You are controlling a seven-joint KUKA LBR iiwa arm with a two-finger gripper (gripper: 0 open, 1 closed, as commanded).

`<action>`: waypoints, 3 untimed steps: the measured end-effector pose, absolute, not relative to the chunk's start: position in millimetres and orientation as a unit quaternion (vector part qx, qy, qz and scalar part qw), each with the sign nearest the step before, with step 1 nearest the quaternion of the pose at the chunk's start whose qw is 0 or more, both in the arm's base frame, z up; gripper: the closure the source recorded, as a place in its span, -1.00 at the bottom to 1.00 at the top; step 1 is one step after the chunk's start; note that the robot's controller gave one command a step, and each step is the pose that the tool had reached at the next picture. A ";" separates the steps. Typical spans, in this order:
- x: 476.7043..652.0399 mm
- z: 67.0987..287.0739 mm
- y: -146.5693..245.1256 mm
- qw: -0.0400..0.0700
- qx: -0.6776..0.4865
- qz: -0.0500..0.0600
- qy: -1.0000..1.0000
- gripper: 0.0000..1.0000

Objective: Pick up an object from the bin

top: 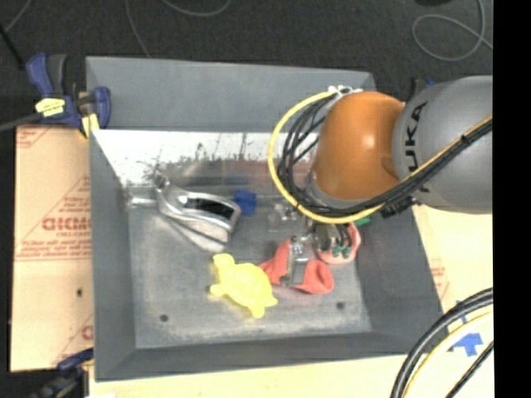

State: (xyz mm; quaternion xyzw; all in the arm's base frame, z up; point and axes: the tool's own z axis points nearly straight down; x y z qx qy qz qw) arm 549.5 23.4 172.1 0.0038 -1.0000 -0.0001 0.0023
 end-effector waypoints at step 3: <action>529.8 119.8 17.0 0.000 0.104 0.000 -0.995 -1.00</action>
Offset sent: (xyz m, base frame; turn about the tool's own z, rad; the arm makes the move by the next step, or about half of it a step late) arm -0.0335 -0.0083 -0.0613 -0.1092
